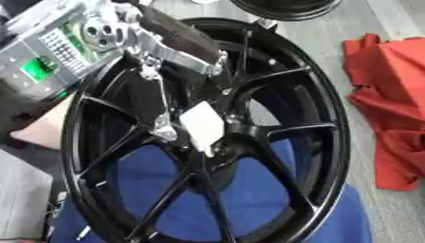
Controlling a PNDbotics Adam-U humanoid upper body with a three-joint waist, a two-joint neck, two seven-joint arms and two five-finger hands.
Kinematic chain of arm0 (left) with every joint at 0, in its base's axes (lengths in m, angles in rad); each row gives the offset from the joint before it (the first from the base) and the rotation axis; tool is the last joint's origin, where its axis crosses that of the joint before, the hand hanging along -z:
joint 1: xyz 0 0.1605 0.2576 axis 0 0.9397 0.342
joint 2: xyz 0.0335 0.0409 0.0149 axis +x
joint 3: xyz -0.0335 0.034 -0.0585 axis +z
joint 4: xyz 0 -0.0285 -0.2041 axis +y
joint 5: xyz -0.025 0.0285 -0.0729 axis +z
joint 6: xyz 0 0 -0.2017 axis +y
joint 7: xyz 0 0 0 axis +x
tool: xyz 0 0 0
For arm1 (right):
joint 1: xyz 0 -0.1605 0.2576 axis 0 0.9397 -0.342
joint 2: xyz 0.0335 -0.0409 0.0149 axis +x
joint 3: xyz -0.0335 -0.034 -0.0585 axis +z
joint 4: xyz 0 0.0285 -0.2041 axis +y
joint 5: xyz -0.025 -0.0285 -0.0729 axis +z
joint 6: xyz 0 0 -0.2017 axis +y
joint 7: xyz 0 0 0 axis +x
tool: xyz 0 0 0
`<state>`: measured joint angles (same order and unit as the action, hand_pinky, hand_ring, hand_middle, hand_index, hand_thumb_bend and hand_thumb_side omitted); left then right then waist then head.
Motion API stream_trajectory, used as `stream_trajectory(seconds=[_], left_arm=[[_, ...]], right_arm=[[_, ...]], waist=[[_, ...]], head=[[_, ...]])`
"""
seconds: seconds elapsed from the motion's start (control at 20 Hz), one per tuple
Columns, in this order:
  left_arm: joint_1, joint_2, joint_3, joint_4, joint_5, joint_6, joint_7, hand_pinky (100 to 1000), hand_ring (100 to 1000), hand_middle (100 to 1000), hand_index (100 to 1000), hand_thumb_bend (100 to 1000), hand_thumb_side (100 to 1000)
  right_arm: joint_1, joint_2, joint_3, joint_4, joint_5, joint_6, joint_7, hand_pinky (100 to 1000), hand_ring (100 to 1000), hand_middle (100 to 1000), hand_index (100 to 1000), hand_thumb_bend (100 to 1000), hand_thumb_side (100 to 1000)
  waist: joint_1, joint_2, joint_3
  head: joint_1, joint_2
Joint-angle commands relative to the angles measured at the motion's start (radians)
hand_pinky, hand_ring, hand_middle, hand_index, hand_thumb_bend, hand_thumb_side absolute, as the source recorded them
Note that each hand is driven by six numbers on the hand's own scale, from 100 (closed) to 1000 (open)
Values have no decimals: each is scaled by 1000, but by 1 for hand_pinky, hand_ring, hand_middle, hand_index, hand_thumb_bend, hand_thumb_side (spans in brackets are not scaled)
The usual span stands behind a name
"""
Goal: Pull the pin out of the wheel hub.
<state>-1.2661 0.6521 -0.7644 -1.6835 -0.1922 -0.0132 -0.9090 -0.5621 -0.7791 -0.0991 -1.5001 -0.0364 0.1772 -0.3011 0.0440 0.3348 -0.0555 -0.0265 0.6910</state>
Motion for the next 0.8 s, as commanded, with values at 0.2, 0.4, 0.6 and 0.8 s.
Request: stream_trajectory(seconds=[0.2,0.4,0.6,0.8], left_arm=[[-23,14,48,-29,7,40,2,620,495,315,479,363,100],[-20,23,79,-42,15,51,2,614,483,295,451,395,100],[-31,30,132,-54,23,61,2,613,477,282,433,441,100],[-48,37,192,-55,23,65,2,615,475,279,432,455,100]], right_arm=[[-9,-27,-17,-2,-3,0,-8,763,635,685,681,100,778],[-10,-28,-18,-1,-4,-1,-9,763,635,685,681,100,777],[-11,-29,-18,-1,-3,-2,-9,763,635,686,681,100,777],[-13,-29,-19,-2,-2,-2,-9,764,635,686,681,100,776]], waist=[[-4,-28,-2],[-5,-29,-2],[-6,-30,-1],[-9,-31,0]], head=[[4,-10],[5,-11],[5,-12],[8,-14]])
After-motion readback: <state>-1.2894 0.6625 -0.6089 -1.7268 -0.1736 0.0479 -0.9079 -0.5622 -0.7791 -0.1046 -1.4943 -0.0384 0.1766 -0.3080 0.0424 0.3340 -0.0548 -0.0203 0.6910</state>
